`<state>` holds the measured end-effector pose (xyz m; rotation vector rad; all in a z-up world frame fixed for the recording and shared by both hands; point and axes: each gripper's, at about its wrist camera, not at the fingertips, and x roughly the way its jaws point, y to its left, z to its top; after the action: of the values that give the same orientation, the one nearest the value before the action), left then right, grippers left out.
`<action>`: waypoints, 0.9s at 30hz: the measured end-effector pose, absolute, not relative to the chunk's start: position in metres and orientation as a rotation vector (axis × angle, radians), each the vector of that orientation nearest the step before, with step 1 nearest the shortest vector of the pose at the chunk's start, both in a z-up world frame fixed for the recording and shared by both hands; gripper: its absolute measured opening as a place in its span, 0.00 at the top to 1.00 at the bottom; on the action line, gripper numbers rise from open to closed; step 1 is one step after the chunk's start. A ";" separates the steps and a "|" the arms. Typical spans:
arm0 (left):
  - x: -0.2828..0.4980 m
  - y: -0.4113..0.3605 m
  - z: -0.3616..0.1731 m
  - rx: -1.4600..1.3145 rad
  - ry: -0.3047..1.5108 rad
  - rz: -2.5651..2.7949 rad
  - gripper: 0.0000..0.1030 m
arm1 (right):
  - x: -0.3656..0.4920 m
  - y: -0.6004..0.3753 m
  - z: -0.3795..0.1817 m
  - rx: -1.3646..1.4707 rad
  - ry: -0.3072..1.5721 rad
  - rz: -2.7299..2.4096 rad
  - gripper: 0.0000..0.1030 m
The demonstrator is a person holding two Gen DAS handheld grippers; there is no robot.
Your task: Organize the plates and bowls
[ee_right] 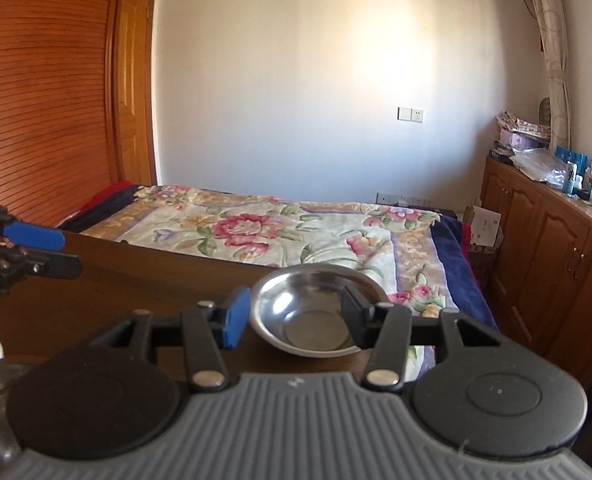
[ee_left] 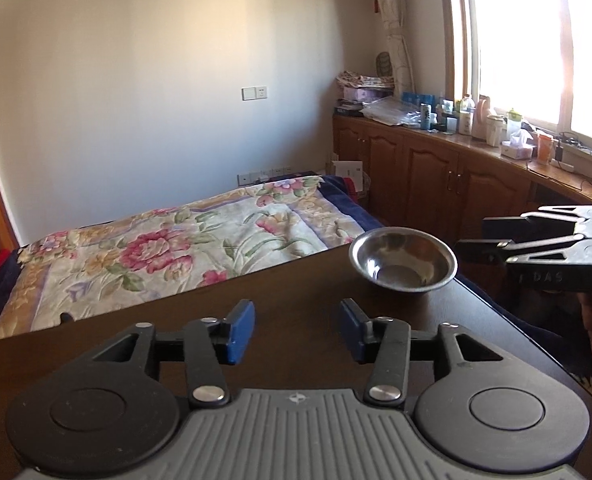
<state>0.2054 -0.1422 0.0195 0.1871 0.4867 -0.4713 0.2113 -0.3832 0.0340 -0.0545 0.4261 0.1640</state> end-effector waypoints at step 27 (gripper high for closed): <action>0.279 -0.227 -0.001 0.296 0.586 -0.592 0.52 | 0.261 -0.430 -0.002 0.059 0.511 0.110 0.50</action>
<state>0.2793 -0.2268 -0.0006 0.2957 0.5864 -0.5922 0.2613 -0.4296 -0.0024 0.0593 0.5113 0.1099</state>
